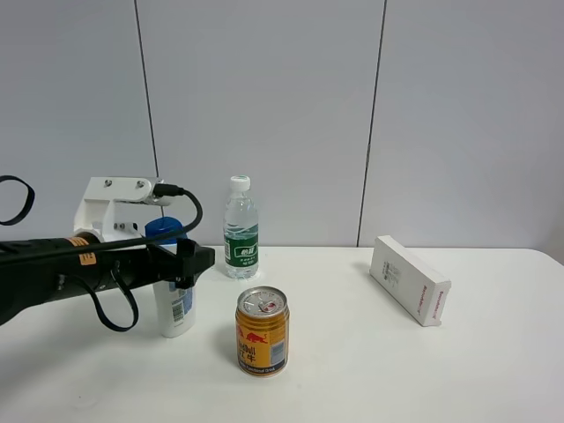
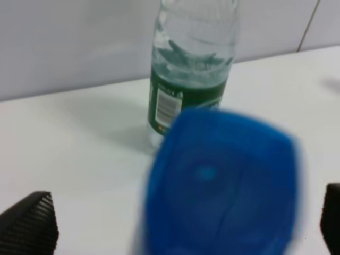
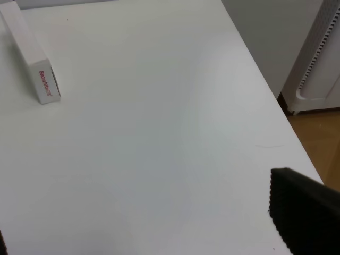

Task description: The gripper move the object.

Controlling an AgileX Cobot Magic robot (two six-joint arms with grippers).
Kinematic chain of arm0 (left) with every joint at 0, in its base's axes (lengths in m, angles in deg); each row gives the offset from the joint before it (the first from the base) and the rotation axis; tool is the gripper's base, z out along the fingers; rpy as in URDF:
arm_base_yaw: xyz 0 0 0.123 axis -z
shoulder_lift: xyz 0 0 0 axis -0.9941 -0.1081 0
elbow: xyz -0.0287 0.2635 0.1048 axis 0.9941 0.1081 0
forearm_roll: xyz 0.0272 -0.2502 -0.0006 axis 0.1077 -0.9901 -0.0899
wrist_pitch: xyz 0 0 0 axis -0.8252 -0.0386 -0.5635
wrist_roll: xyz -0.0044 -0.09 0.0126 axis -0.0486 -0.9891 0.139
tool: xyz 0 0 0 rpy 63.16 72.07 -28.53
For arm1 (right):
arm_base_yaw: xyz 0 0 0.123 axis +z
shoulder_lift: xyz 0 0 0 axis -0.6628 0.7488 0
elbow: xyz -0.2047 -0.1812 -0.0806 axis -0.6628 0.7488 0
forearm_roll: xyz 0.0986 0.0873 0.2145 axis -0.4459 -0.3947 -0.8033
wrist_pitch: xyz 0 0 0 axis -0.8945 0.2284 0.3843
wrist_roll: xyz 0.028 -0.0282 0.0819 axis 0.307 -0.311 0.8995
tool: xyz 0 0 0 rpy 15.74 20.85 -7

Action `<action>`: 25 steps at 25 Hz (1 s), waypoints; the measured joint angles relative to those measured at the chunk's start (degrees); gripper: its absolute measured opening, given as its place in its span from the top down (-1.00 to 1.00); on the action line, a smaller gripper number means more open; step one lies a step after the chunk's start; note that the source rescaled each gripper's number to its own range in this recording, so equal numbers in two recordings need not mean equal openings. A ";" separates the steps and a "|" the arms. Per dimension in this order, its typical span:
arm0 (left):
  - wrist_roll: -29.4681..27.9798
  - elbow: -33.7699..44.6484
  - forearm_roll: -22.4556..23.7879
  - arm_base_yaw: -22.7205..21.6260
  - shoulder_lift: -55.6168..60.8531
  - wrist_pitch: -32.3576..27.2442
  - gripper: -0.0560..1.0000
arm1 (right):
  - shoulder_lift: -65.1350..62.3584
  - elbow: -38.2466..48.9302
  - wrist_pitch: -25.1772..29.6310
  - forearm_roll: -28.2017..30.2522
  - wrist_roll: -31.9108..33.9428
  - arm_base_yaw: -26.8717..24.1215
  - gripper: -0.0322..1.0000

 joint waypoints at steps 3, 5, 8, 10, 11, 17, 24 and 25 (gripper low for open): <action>0.00 0.05 0.00 0.00 2.20 -1.37 -1.00 | 0.00 0.00 0.00 0.00 0.00 0.00 -1.00; 0.00 0.05 0.00 0.00 3.45 -2.07 -1.00 | 0.00 0.00 0.00 0.00 0.00 0.00 -1.00; 0.00 0.05 0.00 0.00 5.56 -3.26 -1.00 | 0.00 0.00 0.00 0.00 0.00 0.00 -1.00; 0.00 0.10 0.00 0.00 7.37 -3.69 -1.00 | 0.00 0.00 0.00 0.00 0.00 0.00 -1.00; 0.00 0.10 0.00 0.00 8.66 -4.03 -1.00 | 0.00 0.00 0.00 0.00 0.00 0.00 -1.00; 0.00 0.16 -1.10 0.00 21.04 -12.99 -1.00 | 0.00 0.00 0.00 0.00 0.00 0.00 -1.00; 0.91 -3.65 -1.26 0.00 36.66 -41.95 -1.00 | 0.00 0.00 0.00 0.00 0.00 0.00 -1.00; 1.04 -4.50 -1.26 0.00 38.39 -45.97 -1.00 | 0.00 0.00 0.00 0.00 0.00 0.00 -1.00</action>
